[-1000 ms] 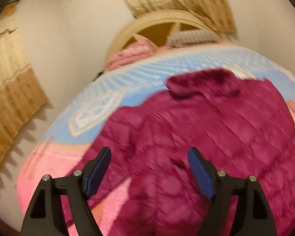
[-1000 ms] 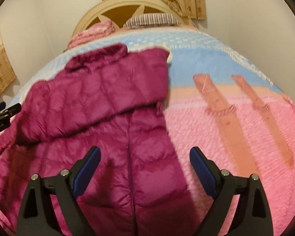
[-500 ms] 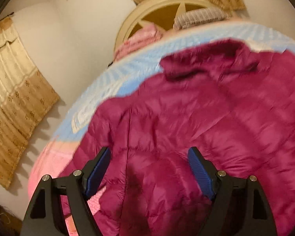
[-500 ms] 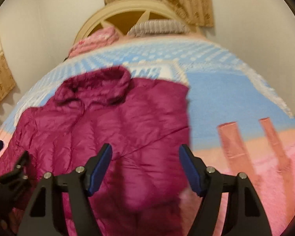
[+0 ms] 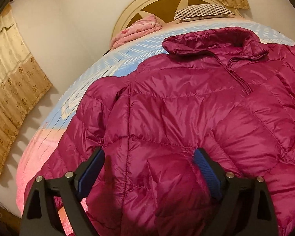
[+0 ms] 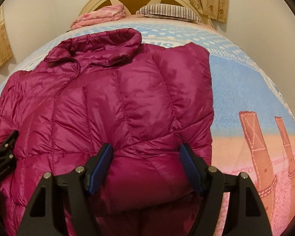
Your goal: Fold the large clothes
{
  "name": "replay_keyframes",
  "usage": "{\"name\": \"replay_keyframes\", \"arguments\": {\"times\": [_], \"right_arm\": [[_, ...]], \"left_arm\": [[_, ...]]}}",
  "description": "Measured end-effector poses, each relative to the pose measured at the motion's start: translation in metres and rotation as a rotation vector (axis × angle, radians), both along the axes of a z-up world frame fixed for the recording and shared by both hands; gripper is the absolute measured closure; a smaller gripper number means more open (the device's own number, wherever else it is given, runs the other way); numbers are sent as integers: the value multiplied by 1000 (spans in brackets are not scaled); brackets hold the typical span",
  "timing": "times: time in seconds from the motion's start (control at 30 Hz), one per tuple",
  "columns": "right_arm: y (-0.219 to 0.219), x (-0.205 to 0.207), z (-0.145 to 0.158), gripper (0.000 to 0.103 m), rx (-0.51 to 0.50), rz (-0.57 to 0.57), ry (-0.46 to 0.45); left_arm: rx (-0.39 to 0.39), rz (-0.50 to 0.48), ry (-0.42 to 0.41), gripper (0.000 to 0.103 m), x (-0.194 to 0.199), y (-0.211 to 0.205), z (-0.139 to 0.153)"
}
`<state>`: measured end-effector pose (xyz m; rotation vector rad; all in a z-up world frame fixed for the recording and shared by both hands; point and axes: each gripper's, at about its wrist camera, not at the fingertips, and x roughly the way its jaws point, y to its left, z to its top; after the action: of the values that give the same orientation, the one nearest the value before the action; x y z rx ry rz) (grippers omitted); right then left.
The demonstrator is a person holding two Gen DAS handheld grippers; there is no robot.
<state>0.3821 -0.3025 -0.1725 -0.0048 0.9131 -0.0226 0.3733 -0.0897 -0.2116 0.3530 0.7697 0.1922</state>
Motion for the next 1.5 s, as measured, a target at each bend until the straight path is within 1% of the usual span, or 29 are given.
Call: {"name": "replay_keyframes", "arguments": {"times": [0.17, 0.23, 0.27, 0.33, 0.37, 0.43, 0.5, 0.53, 0.6, 0.67, 0.7, 0.73, 0.77, 0.83, 0.87, 0.93, 0.97, 1.03, 1.1, 1.2, 1.27, 1.3, 1.33, 1.37, 1.4, 1.47, 1.5], "right_arm": [[2, 3, -1, 26, -14, -3, 1], [2, 3, 0, 27, -23, -5, 1], [3, 4, 0, 27, -23, -5, 1], [2, 3, 0, 26, -18, -7, 0], [2, 3, 0, 26, -18, -9, -1], [4, 3, 0, 25, -36, -11, 1], [6, 2, 5, 24, -48, -15, 14], [5, 0, 9, 24, -46, -27, 26], [10, -10, 23, 24, -32, -37, 29], [23, -22, 38, 18, -41, -14, -3], [36, -32, 49, 14, -57, 16, -32], [47, -39, 54, 11, -55, 45, -52], [62, -47, 60, 10, -37, 94, -67], [90, -56, 60, 10, -9, 180, -61], [103, -58, 59, 10, -7, 204, -54], [129, -61, 50, 10, -10, 264, -32], [145, -61, 44, 10, -36, 289, -24], [165, -59, 30, 10, -89, 300, -6], [173, -56, 15, 10, -90, 285, 19], [172, -50, 2, 10, -68, 267, 28], [168, -49, 2, 10, -42, 261, 27], [167, -50, 3, 10, -35, 259, 24], [166, -52, 6, 10, -29, 258, 18], [164, -55, 10, 10, -23, 256, 11], [162, -59, 14, 10, -19, 251, 1], [158, -68, 25, 10, 0, 248, -32], [154, -73, 30, 9, 12, 255, -48]], "left_arm": [[-34, -9, 24, 10, 2, 5, 5], [-77, -1, 26, 10, -1, 14, 17], [-110, 4, 18, 10, -6, 21, 27], [-148, 7, -8, 10, -16, 34, 46], [-144, 4, -24, 10, -23, 42, 55], [-100, 10, -60, 10, -38, 63, 71], [-60, 35, -84, 10, -52, 96, 79], [-40, 64, -93, 10, -59, 117, 81], [-4, 134, -91, 10, -69, 160, 77], [35, 236, -79, 10, -77, 208, 68], [36, 273, -66, 10, -80, 226, 64], [24, 317, -48, 10, -83, 247, 59], [1, 359, -29, 10, -86, 266, 53], [-65, 407, 4, 10, -92, 290, 43], [-96, 416, 15, 10, -94, 297, 38], [-119, 414, 15, 10, -96, 298, 31], [-129, 403, 16, 10, -95, 298, 28], [-149, 399, 21, 10, -90, 296, 22], [-176, 395, 29, 10, -87, 298, 20], [-212, 387, 37, 10, -79, 298, 20], [-224, 366, 39, 10, -77, 297, 20], [-229, 358, 38, 16, -76, 296, 20], [-239, 343, 39, 36, -77, 295, 21], [-267, 318, 53, 47, -76, 295, 19], [-282, 312, 61, 53, -77, 295, 19], [-288, 310, 56, 60, -77, 296, 19], [-286, 306, 51, 66, -77, 295, 21]]}}
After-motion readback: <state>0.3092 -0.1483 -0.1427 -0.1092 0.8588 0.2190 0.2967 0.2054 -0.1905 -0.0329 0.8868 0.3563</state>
